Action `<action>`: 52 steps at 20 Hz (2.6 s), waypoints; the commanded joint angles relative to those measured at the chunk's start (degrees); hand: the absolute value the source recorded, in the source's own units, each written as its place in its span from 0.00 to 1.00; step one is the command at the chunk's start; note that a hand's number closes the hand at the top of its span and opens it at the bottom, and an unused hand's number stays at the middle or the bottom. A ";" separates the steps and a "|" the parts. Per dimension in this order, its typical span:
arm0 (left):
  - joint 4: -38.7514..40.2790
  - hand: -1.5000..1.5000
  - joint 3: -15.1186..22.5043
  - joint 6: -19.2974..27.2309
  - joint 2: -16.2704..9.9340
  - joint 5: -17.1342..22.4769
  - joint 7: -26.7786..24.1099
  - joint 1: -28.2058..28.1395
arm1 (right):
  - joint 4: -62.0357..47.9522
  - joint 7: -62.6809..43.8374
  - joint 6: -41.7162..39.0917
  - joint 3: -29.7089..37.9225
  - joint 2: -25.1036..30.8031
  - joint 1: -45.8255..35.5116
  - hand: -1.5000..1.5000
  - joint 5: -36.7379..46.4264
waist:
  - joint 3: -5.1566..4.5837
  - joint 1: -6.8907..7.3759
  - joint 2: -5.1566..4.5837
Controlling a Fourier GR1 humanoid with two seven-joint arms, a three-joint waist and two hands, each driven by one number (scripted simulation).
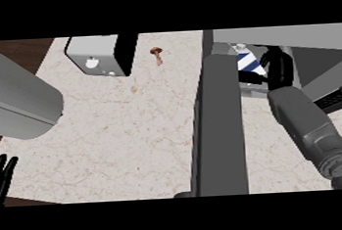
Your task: Pick up the milk, place it into the microwave and close the microwave
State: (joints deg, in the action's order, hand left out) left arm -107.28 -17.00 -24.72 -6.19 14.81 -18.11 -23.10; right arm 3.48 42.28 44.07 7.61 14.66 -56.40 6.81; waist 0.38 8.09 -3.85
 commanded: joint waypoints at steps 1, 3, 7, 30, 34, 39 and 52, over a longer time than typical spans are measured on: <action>1.10 0.00 0.87 -0.02 -0.16 -0.88 0.28 1.55 | -1.52 -1.09 1.22 -1.92 -0.14 -1.29 0.00 2.11 | -0.03 0.86 -0.46; 2.24 0.00 0.96 0.64 0.41 -1.69 0.20 1.49 | -0.66 -0.31 3.15 -1.87 -0.75 -1.10 0.00 2.14 | -0.03 0.21 -0.11; 3.08 0.00 0.13 1.26 -0.27 -1.30 0.68 3.68 | -0.19 -0.95 6.47 -1.94 -3.69 -1.72 0.00 2.39 | -0.05 -0.09 0.18; 4.62 0.00 0.67 1.24 0.77 -3.48 -2.38 4.19 | 1.01 -0.10 2.88 -1.74 -6.56 -0.82 0.00 2.94 | -0.06 -1.44 1.23; 5.21 0.00 0.17 1.28 0.72 -4.10 -3.43 3.74 | 1.68 1.90 -0.81 -0.60 -3.89 1.02 0.00 2.00 | -0.07 -2.07 1.31; 3.93 0.00 -0.26 0.97 1.03 -3.54 -3.28 2.03 | 2.48 3.82 -6.98 0.69 -3.06 2.36 0.00 0.77 | -0.12 -3.43 1.99; 1.41 0.00 3.81 0.35 3.48 -8.30 -3.46 -1.59 | 5.40 10.14 -20.06 4.29 -8.26 7.41 0.00 -3.47 | -0.28 -6.30 3.27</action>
State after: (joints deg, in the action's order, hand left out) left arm -104.97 -14.73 -24.46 -3.32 8.17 -22.44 -24.44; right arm 8.06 51.63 26.78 11.27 8.00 -49.74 4.21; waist 0.17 2.85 -1.05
